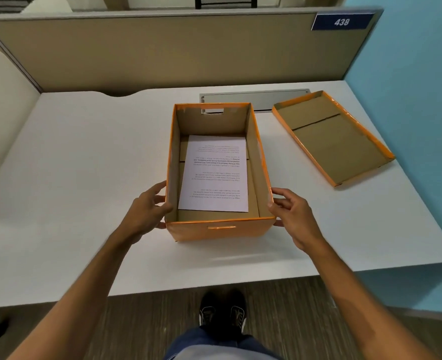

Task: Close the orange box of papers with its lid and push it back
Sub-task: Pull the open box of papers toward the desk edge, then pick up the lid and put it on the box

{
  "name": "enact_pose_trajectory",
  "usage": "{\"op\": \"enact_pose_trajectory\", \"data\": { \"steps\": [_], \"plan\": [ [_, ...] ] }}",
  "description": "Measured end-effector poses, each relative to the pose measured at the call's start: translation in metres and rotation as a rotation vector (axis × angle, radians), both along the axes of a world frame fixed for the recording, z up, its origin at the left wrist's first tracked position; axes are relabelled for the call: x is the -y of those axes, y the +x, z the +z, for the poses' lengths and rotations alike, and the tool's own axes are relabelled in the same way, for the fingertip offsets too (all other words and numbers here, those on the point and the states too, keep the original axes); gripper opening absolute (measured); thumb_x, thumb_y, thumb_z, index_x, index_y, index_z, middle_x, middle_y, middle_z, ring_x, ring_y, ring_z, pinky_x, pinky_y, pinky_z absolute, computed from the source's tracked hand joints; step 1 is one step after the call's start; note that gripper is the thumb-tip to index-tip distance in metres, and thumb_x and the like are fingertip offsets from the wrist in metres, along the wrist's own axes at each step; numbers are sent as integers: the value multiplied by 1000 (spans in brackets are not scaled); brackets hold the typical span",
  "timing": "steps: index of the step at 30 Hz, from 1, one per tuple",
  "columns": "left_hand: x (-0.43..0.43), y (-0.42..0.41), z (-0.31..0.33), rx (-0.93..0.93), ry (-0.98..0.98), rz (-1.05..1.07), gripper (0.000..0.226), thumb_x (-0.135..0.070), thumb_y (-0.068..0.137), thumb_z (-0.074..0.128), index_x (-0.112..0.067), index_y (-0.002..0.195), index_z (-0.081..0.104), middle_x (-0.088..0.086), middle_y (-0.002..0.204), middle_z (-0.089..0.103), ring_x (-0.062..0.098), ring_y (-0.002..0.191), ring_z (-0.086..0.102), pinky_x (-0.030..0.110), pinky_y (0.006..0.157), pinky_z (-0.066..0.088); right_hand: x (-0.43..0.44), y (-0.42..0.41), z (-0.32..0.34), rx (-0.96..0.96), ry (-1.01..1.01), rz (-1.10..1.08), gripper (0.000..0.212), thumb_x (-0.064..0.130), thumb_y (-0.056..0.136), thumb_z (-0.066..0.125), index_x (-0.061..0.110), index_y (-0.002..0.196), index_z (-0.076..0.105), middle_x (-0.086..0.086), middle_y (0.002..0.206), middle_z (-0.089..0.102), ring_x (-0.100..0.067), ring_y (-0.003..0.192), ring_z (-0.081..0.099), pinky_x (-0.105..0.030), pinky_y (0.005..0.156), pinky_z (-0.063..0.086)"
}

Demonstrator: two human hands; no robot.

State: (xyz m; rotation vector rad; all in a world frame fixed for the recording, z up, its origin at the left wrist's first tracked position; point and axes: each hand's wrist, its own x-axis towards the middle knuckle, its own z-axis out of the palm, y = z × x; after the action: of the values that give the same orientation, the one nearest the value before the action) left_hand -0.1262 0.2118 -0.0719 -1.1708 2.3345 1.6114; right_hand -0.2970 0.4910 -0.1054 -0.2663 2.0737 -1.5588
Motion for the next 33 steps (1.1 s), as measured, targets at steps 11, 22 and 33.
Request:
{"op": "enact_pose_trajectory", "data": {
  "steps": [11,22,33],
  "plan": [
    [-27,-18,11,-162,-438,76,84,-40,80,69,-15,152,33,12,157,40,33,144,37,51,112,35,-11,-5,7,-228,220,-124,35,41,94,60,21,122,63,2,109,69,-13,99,64,-26,81,52],
    [-137,-135,54,-561,-408,-116,37,-20,91,62,-13,128,59,5,133,60,20,121,55,44,99,50,-65,-81,40,-393,268,-253,26,33,93,63,18,114,66,6,97,67,2,85,59,-4,66,41],
    [-255,-292,22,-307,-88,-213,52,-31,86,66,-13,133,53,7,135,60,21,109,64,36,87,55,-125,-218,23,-421,387,-153,31,24,94,60,16,123,60,-4,118,66,-14,103,59,-26,82,49]
  ]
}}
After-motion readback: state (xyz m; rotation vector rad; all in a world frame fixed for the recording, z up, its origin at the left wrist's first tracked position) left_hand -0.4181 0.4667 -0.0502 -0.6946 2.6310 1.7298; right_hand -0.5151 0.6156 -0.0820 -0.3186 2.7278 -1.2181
